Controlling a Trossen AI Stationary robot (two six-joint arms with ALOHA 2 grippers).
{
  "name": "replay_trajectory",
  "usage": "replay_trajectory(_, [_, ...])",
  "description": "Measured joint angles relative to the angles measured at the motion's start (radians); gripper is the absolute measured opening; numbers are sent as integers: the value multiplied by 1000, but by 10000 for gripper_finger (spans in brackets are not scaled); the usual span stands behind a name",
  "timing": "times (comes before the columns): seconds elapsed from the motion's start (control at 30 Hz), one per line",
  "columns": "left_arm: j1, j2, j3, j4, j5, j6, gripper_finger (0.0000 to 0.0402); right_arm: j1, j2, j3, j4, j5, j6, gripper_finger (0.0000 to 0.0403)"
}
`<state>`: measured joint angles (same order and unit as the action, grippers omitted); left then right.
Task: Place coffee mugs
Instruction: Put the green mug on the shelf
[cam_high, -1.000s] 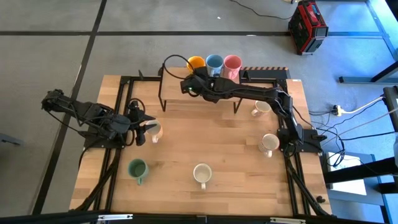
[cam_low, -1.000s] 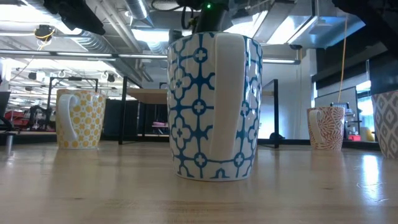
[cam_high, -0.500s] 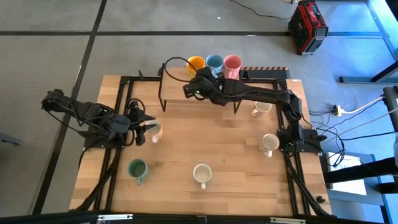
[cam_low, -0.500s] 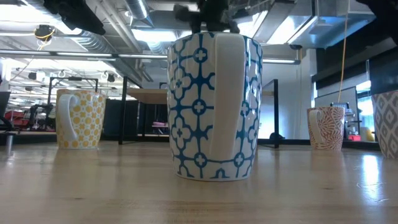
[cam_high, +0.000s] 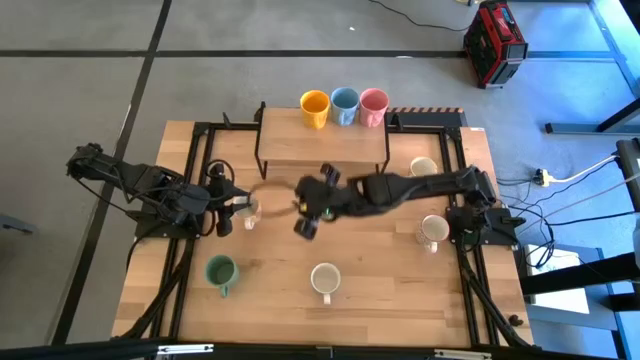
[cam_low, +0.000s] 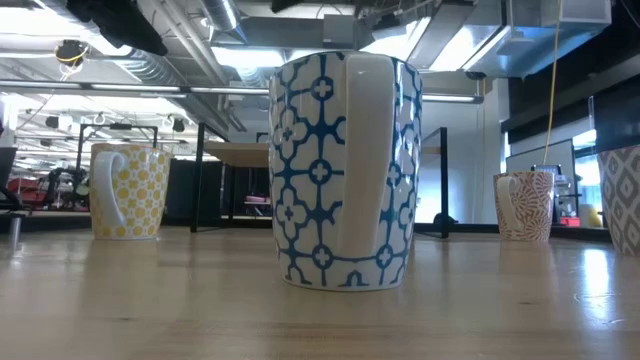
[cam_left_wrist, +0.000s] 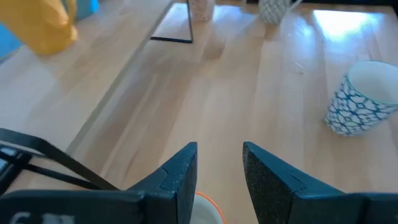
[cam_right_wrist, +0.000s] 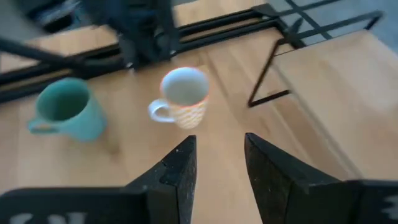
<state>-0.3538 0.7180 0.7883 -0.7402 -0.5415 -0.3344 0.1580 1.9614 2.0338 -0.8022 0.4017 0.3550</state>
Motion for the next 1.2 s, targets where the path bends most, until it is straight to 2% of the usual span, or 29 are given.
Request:
replay_trajectory(0.3, [0, 21, 0, -6, 207, -91, 158, 107, 45, 0, 47, 1, 4, 124])
replay_trajectory(0.47, [0, 11, 0, -1, 319, -163, 157, 145, 88, -1, 128, -83, 6, 130])
replay_trajectory(0.7, [-1, -48, 0, -12, 447, -183, 156, 179, 166, 0, 233, -195, 12, 208])
replay_trajectory(0.87, [-1, -120, 0, -32, 474, -147, 156, 190, 240, 0, 352, -210, 16, 239])
replay_trajectory(1.2, [-1, -231, 0, -99, 473, -75, 156, 195, 388, -1, 598, -195, 65, 228])
